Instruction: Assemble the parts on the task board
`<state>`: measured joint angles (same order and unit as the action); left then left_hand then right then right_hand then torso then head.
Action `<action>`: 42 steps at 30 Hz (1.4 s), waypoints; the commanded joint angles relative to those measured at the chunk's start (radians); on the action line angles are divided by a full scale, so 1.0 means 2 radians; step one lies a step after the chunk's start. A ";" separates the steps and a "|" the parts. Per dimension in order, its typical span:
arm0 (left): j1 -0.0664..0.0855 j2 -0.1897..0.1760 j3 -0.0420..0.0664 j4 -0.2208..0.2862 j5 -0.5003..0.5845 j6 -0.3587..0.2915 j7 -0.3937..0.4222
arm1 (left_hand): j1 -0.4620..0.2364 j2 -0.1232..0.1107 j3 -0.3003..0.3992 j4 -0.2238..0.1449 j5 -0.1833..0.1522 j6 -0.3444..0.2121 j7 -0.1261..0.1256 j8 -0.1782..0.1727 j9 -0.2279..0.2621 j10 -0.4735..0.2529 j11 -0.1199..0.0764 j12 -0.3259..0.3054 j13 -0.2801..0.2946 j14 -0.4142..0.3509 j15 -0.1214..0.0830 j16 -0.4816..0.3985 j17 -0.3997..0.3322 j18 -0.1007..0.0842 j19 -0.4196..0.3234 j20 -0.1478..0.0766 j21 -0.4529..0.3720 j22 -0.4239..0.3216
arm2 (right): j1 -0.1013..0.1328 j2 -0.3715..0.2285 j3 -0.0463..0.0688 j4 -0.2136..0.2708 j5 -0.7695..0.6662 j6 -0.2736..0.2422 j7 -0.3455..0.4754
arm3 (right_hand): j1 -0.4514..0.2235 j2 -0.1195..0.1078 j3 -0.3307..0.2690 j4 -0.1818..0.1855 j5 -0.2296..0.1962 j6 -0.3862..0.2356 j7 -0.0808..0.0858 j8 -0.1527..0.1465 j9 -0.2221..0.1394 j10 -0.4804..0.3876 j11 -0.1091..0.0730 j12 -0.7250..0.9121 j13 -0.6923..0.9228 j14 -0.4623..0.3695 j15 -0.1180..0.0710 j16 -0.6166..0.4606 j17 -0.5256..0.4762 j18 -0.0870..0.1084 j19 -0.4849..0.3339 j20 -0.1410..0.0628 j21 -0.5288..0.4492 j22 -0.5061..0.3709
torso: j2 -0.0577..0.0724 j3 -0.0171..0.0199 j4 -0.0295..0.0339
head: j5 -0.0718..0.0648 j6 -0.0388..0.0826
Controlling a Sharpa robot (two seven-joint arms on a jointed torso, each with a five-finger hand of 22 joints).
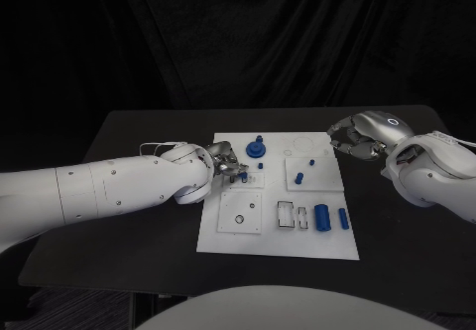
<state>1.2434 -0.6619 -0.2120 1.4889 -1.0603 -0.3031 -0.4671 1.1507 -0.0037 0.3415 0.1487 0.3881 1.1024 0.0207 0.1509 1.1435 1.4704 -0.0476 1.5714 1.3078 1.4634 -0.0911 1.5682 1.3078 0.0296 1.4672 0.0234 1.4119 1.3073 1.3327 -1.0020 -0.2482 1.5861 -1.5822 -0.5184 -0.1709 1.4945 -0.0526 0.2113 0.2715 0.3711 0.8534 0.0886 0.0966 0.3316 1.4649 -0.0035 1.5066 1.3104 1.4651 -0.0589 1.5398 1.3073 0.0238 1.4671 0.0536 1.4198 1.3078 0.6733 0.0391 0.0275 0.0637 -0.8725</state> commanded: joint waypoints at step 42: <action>-0.015 0.002 0.000 -0.005 0.002 -0.009 0.027 | -0.013 -0.005 0.021 0.004 -0.034 -0.008 0.002 -0.001 0.000 0.050 0.001 0.000 0.131 0.054 -0.001 0.001 0.131 0.007 0.006 -0.002 -0.007 0.098 | -0.005 -0.003 0.000 0.001 -0.002 -0.008 -0.003 | -0.001 -0.002 0.003 0.000 0.003 0.001 0.000 -0.002 -0.001 0.018 -0.001 -0.003 0.098 0.048 -0.003 -0.002 0.119 0.008 0.011 -0.003 -0.003 0.105 | 0.001 -0.0003 -0.0002 | 0.002 0.000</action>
<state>1.2185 -0.6584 -0.2096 1.4777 -1.0607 -0.3167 -0.4300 1.1318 -0.0136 0.3831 0.1515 0.3240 1.0932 0.0252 0.1509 1.1452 1.4714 -0.0467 1.5713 1.3078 1.4634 -0.0910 1.5682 1.3075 0.0297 1.4672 0.0235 1.4040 1.3076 1.3245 -1.0065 -0.2482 1.5865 -1.5821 -0.5195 -0.1701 1.4945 -0.0526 0.2113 0.2716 0.3711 0.8534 0.0886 0.0966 0.3308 1.4649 -0.0035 1.5037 1.3101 1.4652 -0.0589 1.5399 1.3073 0.0238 1.4671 0.0536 1.4156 1.3074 0.6750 0.0385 0.0271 0.0677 -0.8725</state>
